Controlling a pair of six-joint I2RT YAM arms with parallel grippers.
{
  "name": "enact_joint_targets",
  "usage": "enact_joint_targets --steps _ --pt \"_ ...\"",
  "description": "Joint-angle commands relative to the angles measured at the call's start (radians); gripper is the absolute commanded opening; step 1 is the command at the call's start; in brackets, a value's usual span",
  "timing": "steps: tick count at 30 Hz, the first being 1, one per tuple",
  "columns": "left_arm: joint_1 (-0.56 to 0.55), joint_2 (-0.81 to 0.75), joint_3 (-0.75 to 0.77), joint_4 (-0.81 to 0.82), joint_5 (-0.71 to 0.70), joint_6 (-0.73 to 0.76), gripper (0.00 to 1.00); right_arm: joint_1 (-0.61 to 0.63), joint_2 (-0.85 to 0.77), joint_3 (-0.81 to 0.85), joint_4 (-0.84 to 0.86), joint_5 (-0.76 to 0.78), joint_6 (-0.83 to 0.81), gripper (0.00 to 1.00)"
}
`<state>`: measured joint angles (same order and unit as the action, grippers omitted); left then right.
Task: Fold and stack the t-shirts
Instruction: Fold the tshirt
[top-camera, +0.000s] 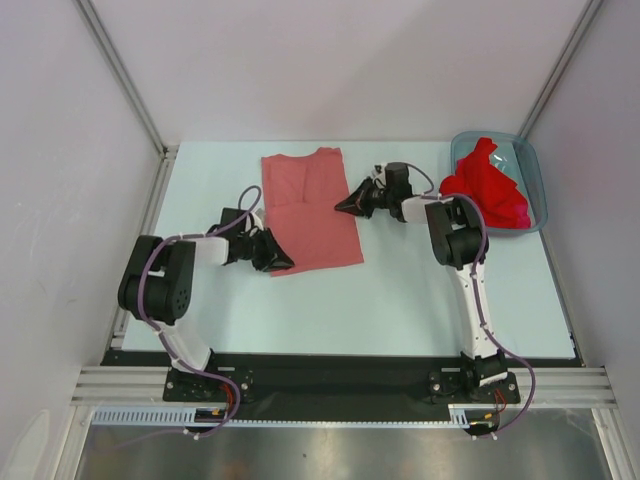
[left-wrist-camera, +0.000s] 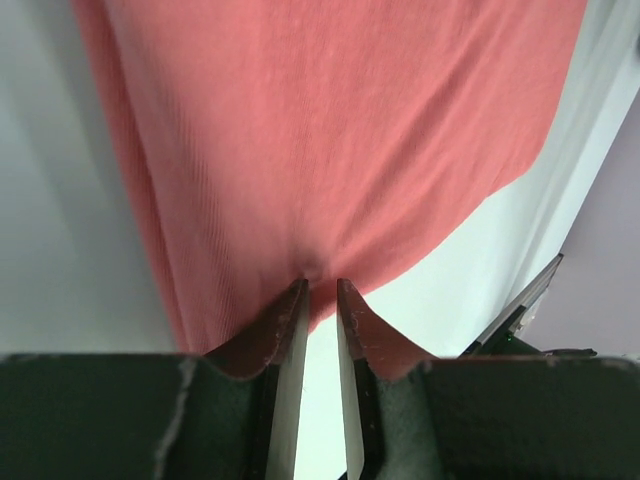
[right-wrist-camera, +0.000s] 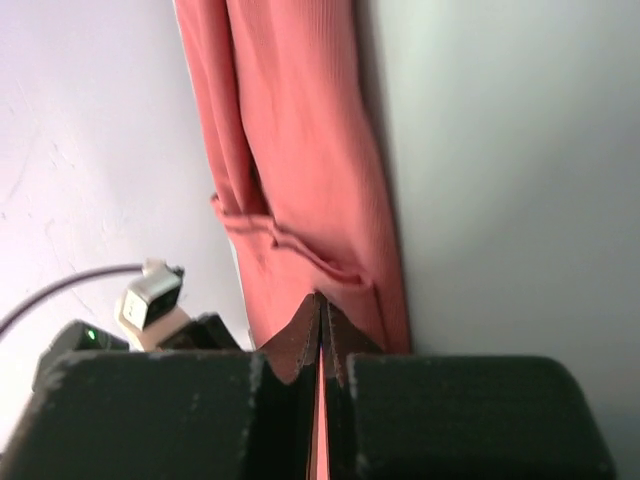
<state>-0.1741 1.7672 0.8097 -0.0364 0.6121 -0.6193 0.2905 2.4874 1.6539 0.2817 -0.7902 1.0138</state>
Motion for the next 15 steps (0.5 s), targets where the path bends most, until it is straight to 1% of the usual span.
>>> enact_joint_targets --steps 1,4,7,8,9,10,11,12,14,15 --pt "0.002 -0.035 -0.073 -0.072 -0.087 0.035 0.25 -0.053 0.053 0.063 -0.030 0.065 -0.006 0.01" --pt "0.001 -0.096 -0.052 -0.135 -0.114 0.073 0.27 -0.068 0.041 0.107 -0.096 0.043 -0.046 0.01" --pt "-0.001 -0.162 0.000 -0.201 -0.103 0.095 0.41 -0.070 -0.036 0.119 -0.182 0.014 -0.110 0.01" --pt "0.001 -0.191 0.015 -0.221 -0.080 0.095 0.46 -0.070 -0.091 0.118 -0.250 0.013 -0.133 0.01" --pt "-0.001 -0.204 0.041 -0.230 -0.071 0.093 0.47 -0.070 -0.128 0.115 -0.277 0.014 -0.159 0.01" --pt "-0.001 -0.216 0.054 -0.238 -0.065 0.087 0.47 -0.062 -0.160 0.109 -0.332 0.014 -0.231 0.02" --pt "-0.001 -0.227 0.063 -0.250 -0.057 0.086 0.48 -0.057 -0.224 0.110 -0.436 0.022 -0.271 0.02" --pt "-0.001 -0.239 0.072 -0.253 -0.052 0.079 0.48 -0.050 -0.252 0.110 -0.484 0.031 -0.315 0.02" --pt "-0.001 -0.244 0.066 -0.237 -0.040 0.067 0.45 -0.021 -0.300 0.092 -0.574 0.025 -0.397 0.03" --pt "-0.001 -0.232 0.053 -0.224 -0.025 0.061 0.45 -0.007 -0.336 0.077 -0.590 0.005 -0.411 0.03"
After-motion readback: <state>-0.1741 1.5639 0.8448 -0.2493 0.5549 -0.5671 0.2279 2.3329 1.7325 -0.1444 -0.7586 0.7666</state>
